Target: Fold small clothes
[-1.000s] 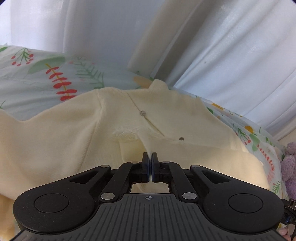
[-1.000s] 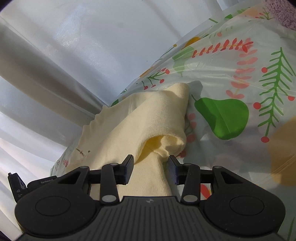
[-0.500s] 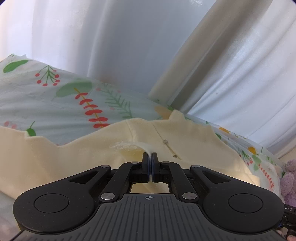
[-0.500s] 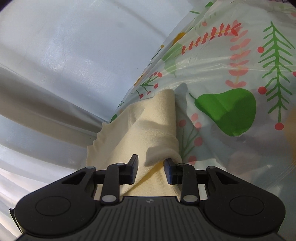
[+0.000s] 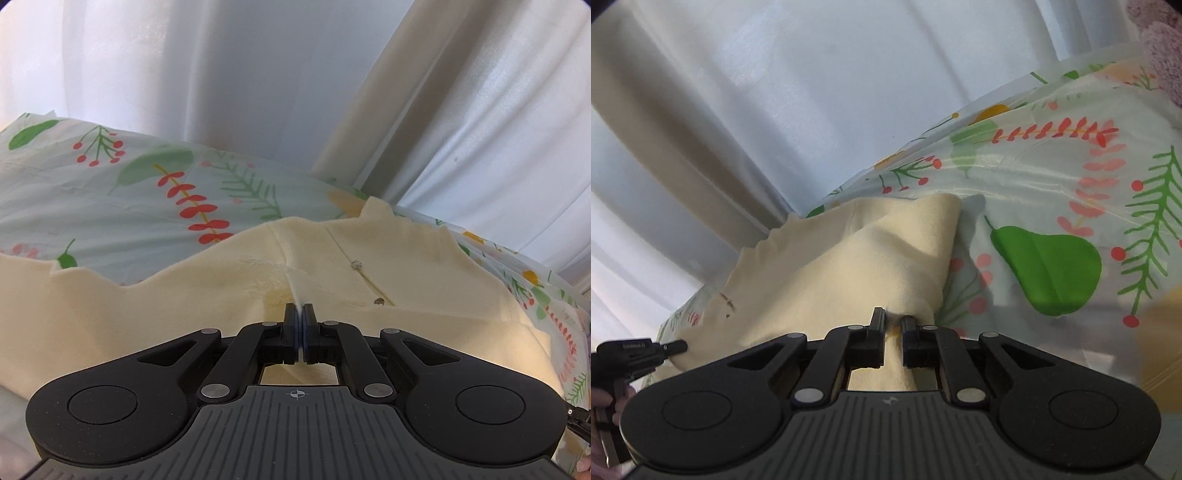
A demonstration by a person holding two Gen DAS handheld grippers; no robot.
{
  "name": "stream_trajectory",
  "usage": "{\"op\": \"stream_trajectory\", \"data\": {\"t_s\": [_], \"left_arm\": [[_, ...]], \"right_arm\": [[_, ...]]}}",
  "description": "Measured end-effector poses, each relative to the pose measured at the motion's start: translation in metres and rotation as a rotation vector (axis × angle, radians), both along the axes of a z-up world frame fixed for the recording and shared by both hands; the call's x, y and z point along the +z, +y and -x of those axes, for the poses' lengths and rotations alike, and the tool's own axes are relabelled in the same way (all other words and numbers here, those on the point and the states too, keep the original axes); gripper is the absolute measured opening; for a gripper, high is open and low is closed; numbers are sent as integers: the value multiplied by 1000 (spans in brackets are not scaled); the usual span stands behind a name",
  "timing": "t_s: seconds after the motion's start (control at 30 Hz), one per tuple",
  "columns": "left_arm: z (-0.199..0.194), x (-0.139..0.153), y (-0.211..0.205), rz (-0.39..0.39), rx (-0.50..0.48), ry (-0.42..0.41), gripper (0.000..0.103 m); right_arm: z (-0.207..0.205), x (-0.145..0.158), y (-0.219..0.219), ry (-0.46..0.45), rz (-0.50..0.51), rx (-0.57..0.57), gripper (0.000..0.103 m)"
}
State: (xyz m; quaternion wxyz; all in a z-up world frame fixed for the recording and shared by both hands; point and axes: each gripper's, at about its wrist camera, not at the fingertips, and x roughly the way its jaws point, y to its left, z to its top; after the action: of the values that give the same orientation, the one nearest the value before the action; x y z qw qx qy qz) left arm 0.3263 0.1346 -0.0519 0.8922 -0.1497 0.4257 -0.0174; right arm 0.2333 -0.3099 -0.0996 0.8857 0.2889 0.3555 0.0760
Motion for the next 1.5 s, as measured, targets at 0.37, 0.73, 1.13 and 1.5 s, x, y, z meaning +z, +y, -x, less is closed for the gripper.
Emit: {"op": "stream_trajectory", "data": {"t_s": [0.37, 0.73, 1.13, 1.5], "left_arm": [[4, -10, -4, -44, -22, 15, 4], [4, 5, 2, -73, -24, -25, 4], [3, -18, 0, -103, -42, 34, 4], [3, -22, -3, -139, 1, 26, 10]], "right_arm": [[-26, 27, -16, -10, 152, -63, 43], [-71, 13, -2, -37, 399, -9, 7], [-31, 18, 46, -118, 430, 185, 8], [-19, -9, 107, -80, 835, 297, 4]]}}
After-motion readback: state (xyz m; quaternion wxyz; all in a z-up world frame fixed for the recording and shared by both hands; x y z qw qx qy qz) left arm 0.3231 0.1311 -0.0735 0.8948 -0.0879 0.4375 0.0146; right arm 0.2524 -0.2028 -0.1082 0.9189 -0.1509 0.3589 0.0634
